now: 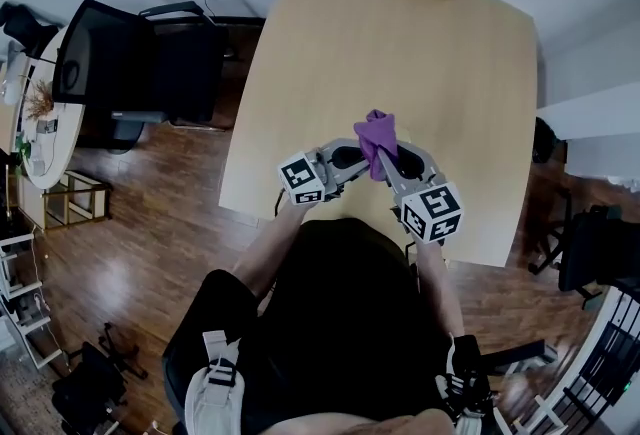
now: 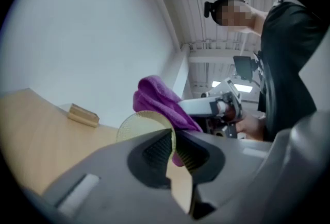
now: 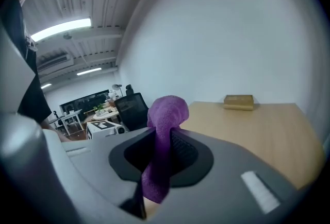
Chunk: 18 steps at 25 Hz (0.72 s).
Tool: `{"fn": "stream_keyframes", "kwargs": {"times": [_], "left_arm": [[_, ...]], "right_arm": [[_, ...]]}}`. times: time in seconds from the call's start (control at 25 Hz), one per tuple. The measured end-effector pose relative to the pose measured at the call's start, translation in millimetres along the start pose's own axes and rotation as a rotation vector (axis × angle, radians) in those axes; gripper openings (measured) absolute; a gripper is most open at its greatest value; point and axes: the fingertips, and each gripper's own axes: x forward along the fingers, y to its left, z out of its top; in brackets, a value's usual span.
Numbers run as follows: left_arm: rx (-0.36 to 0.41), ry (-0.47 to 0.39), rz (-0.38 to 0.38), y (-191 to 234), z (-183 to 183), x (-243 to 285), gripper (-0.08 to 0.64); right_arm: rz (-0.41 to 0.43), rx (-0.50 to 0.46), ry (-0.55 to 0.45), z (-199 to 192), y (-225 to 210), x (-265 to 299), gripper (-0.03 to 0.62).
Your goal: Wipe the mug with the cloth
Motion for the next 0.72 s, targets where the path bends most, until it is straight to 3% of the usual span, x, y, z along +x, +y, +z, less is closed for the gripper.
{"fn": "stream_keyframes", "kwargs": {"times": [0.16, 0.28, 0.36, 0.56, 0.72], "left_arm": [[0.015, -0.017, 0.000, -0.4, 5.2, -11.3, 0.043], [0.057, -0.002, -0.014, -5.3, 6.1, -16.1, 0.041], [0.099, 0.025, -0.031, -10.5, 6.7, -17.0, 0.041], [0.201, 0.114, -0.073, -15.5, -8.2, -11.3, 0.041], [0.250, 0.123, -0.104, -22.7, -7.7, -1.4, 0.041]], "right_arm": [[-0.118, 0.060, 0.030, -18.1, -49.4, -13.8, 0.064], [-0.238, 0.176, 0.072, -40.8, -96.5, -34.6, 0.064], [-0.253, 0.217, 0.029, -24.7, -101.8, -49.5, 0.064], [-0.047, 0.121, -0.098, 61.6, -31.8, -42.4, 0.064], [0.035, -0.046, -0.033, 68.6, 16.4, -18.5, 0.064]]}}
